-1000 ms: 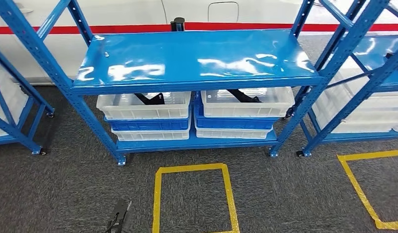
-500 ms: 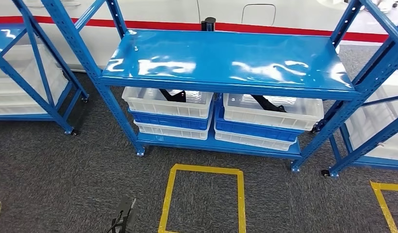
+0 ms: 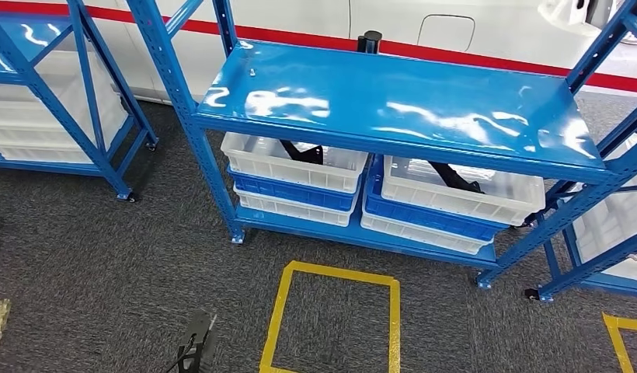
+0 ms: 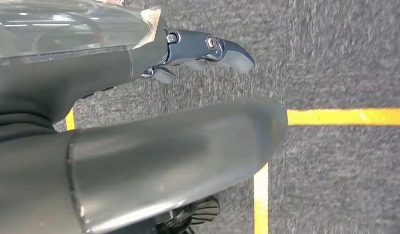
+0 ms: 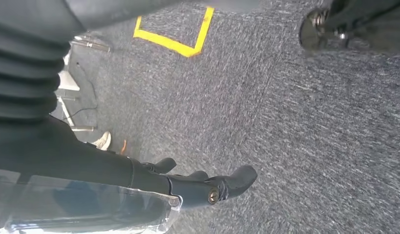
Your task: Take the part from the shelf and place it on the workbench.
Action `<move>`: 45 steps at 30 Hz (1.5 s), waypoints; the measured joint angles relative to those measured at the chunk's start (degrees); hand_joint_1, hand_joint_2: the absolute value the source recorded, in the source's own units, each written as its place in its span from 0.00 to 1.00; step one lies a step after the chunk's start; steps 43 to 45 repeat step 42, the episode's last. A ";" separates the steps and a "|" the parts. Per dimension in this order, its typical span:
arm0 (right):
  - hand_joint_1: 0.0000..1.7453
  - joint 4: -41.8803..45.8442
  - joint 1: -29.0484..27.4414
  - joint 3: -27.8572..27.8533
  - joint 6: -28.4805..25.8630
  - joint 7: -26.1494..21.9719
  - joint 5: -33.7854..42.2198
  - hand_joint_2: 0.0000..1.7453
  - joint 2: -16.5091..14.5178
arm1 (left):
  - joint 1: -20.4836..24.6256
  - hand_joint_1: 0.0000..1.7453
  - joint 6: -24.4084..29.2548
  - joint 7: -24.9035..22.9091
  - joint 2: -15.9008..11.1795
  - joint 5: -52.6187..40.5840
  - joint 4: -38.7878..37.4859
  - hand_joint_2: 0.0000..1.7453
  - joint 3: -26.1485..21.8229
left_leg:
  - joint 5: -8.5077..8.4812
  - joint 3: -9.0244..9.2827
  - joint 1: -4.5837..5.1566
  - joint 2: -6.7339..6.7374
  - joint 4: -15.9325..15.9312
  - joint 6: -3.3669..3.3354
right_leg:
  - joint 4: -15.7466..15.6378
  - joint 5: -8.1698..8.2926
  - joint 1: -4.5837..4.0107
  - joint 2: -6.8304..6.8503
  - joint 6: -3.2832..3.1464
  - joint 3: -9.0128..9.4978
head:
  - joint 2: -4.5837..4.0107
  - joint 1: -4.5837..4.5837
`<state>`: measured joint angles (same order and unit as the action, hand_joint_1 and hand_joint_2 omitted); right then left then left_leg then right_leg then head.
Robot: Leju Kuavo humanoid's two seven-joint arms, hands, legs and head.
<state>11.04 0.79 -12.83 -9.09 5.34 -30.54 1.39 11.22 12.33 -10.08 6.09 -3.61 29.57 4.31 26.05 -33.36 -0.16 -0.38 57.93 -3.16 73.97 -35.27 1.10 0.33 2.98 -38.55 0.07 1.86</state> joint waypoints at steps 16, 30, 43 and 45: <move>0.00 0.00 -0.04 -0.08 -0.14 -0.23 0.44 0.00 -0.02 | -0.05 0.00 -0.02 0.33 0.07 -0.01 -0.01 0.00 -0.21 | 0.52 0.53 0.49 -1.31 0.05 0.02 | -16.09 7.90 0.03 -0.37 0.15 6.76 | 0.00 0.03; 0.00 0.00 0.02 -0.56 -0.14 -0.23 0.08 0.00 0.01 | 0.41 0.00 -0.18 0.50 0.27 -0.63 -0.15 0.00 -0.34 | -0.42 1.52 0.05 0.72 -1.95 -0.16 | -0.69 1.89 -0.01 -0.44 0.36 -1.24 | 0.00 -0.72; 0.00 0.00 0.14 -0.61 -0.13 -0.22 -0.48 0.00 0.01 | 0.91 0.00 -0.15 0.48 0.44 -1.20 -0.29 0.00 -0.89 | 4.42 0.67 -0.23 2.06 3.19 2.99 | -16.60 9.19 0.97 0.22 -0.95 5.97 | 0.00 -0.52; 0.00 0.00 0.14 -0.61 -0.13 -0.22 -0.48 0.00 0.01 | 0.91 0.00 -0.15 0.48 0.44 -1.20 -0.29 0.00 -0.89 | 4.42 0.67 -0.23 2.06 3.19 2.99 | -16.60 9.19 0.97 0.22 -0.95 5.97 | 0.00 -0.52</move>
